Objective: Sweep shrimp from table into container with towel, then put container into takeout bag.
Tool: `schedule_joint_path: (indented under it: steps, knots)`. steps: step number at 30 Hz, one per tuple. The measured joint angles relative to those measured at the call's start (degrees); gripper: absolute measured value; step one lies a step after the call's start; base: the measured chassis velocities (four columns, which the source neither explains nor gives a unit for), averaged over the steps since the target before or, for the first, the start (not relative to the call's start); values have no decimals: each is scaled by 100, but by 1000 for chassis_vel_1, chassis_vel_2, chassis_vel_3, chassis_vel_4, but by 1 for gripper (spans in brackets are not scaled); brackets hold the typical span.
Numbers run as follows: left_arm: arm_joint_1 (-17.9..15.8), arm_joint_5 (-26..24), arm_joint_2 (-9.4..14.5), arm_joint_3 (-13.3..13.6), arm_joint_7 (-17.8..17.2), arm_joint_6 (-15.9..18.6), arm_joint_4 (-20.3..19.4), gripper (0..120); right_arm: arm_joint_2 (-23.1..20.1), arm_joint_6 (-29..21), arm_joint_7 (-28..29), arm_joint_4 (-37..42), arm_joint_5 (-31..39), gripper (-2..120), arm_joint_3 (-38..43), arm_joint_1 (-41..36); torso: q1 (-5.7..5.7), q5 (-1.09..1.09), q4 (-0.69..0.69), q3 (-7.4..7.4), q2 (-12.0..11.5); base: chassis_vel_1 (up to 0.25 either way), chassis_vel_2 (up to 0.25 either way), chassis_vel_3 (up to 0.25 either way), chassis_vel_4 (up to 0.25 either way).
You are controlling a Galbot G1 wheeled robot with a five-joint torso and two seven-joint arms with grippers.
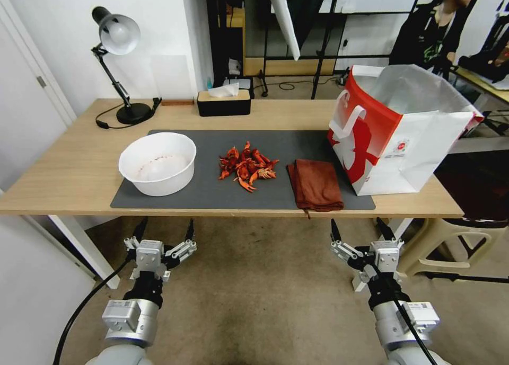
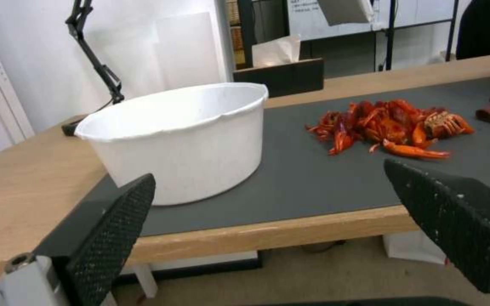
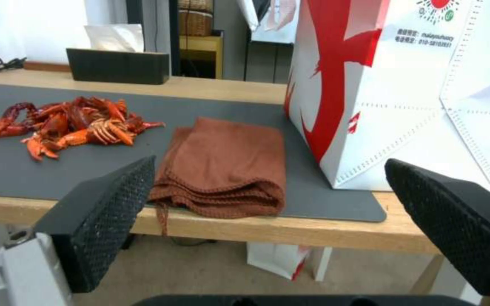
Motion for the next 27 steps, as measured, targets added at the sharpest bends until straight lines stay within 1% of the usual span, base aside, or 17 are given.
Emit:
schedule_joint_path:
  steps: [25,26,27]
  knots:
    - [-6,0,4,2,-13,-9,2,100,-4,21,8,-6,5,100,1,15,0,0,0,0,0,0,0,0,0]
    - [-16,1,10,6,-33,-28,10,100,-20,104,47,-56,26,100,4,60,0,0,-1,0,0,0,0,0,0]
    - [-124,53,94,61,-279,-266,147,100,-163,788,381,-457,206,100,73,442,0,3,2,0,0,0,0,0,0]
